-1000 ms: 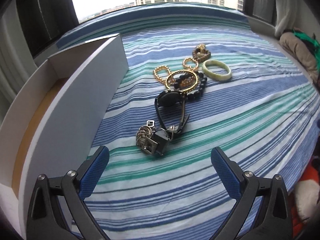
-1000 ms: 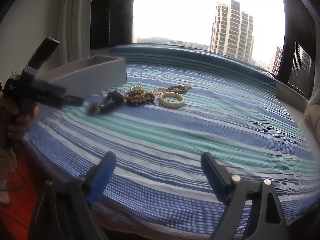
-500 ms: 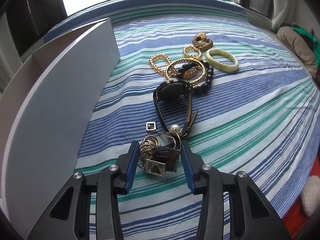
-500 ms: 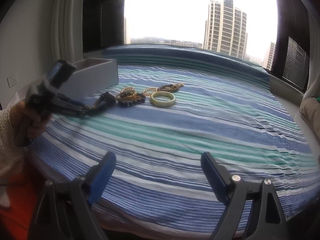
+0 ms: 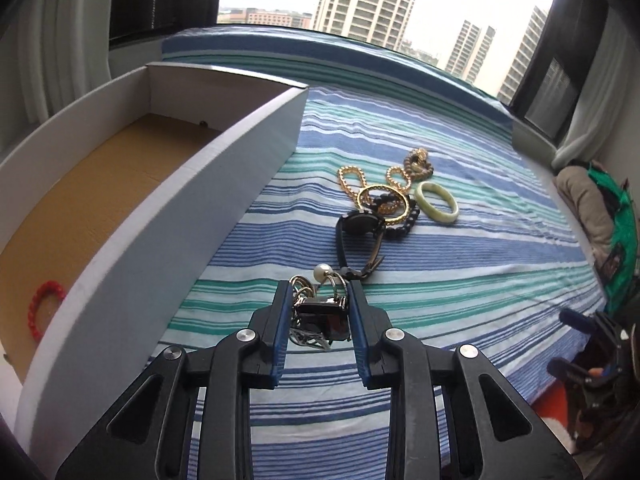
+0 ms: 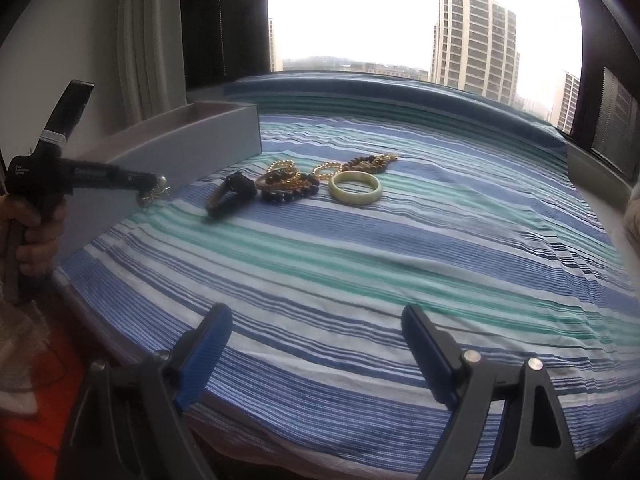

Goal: Organize jewelry
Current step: 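Grasp the black watch with the right gripper while the left gripper holds the keys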

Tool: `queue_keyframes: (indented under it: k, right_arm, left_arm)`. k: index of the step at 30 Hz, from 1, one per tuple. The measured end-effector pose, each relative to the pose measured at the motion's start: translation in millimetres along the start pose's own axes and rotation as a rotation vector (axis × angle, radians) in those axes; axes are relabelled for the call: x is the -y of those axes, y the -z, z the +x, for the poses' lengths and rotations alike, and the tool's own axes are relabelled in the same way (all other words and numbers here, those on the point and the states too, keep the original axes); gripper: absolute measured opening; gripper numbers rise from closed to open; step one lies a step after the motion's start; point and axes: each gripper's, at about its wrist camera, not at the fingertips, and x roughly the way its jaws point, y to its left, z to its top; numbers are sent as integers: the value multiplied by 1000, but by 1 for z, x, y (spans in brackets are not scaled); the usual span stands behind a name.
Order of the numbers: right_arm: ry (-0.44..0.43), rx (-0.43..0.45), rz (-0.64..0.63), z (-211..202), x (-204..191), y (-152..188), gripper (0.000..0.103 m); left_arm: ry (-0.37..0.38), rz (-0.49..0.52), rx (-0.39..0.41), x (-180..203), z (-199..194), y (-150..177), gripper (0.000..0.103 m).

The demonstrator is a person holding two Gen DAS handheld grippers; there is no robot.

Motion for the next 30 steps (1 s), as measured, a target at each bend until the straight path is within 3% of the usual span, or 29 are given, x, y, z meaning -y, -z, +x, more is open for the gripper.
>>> queue_keyframes:
  k: [3, 5, 7, 8, 10, 12, 15, 17, 18, 22, 26, 30]
  right_arm:
    - [-179, -198, 79, 40, 3, -44, 88]
    - [-266, -236, 155, 71, 4, -70, 83]
    - [-252, -273, 232, 109, 5, -91, 49]
    - [-262, -289, 289, 127, 5, -99, 44]
    - [-292, -325, 381, 160, 1, -111, 35]
    - [-313, -352, 414, 186, -13, -118, 33]
    - [-207, -380, 399, 210, -32, -126, 33]
    - [-158, -400, 399, 222, -38, -126, 26]
    - [-127, -382, 387, 222, -40, -127, 15]
    - [-94, -315, 291, 210, -50, -126, 11]
    - [-149, -245, 243, 175, -54, -126, 1]
    - [-181, -192, 202, 143, -52, -129, 0]
  left_arm:
    - [-30, -4, 30, 1, -18, 2, 27]
    - [-43, -11, 40, 2, -27, 6, 27]
    - [-57, -26, 45, 2, -34, 11, 27]
    - [-61, -39, 42, 0, -36, 13, 27]
    - [-61, -66, 35, -5, -41, 18, 27]
    - [-63, -79, 31, -9, -45, 22, 27]
    - [-78, -78, 37, -13, -52, 26, 27]
    - [-85, -83, 41, -15, -55, 28, 27]
    - [-85, -86, 45, -17, -56, 29, 27]
    - [-85, -103, 60, -21, -61, 32, 27]
    - [-58, -117, 78, -22, -69, 29, 27]
    - [-46, -97, 114, -14, -82, 20, 27]
